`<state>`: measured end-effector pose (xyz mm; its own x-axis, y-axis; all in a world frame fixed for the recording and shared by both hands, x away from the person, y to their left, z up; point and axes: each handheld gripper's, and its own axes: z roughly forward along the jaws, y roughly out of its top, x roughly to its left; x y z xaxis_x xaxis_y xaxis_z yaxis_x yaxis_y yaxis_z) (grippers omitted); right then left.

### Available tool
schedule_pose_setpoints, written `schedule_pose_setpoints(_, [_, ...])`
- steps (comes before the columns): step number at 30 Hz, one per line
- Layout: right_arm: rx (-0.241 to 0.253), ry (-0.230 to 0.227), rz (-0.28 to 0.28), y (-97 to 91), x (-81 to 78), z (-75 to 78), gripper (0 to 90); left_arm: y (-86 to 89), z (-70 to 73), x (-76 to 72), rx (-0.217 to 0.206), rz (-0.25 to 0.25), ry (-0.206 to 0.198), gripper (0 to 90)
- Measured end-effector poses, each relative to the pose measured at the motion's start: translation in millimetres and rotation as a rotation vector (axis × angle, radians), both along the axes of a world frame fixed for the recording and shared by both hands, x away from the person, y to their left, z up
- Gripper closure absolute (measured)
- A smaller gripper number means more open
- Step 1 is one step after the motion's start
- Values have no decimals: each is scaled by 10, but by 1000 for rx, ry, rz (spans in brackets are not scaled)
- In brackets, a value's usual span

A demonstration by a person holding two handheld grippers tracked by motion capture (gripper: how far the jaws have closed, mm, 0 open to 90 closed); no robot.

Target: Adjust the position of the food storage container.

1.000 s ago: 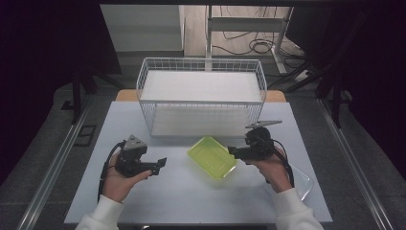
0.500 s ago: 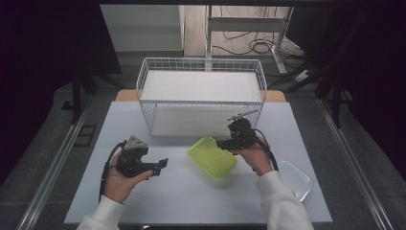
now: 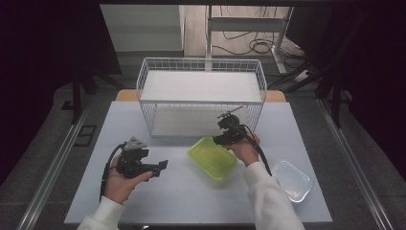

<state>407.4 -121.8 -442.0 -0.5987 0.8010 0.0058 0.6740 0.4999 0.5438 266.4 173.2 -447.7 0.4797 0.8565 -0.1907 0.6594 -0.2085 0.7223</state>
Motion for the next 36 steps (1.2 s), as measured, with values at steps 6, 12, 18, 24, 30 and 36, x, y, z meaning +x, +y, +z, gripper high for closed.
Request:
schedule_pose_setpoints(6, [-50, -25, 1, 19, 99, -73, 725, -25, -25, 12, 6, -10, 9, 166])
schedule_pose_setpoints(12, [-75, -34, 24, 51, 159, -148, 872, -27, -48, 23, 12, -16, 21, 166])
schedule_pose_setpoints(18, [-88, -25, 61, 107, 201, -244, 887, -16, -73, 34, 12, -16, 27, 166])
schedule_pose_setpoints(24, [-105, -23, 108, 177, 175, -299, 888, -7, -99, 52, 19, -15, 41, 166])
schedule_pose_setpoints(30, [-97, -21, 174, 267, 102, -306, 888, 38, -91, 68, 11, -3, 42, 166])
schedule_pose_setpoints(36, [-92, -18, 254, 441, -29, -322, 888, 70, -107, 79, 6, 9, 50, 167])
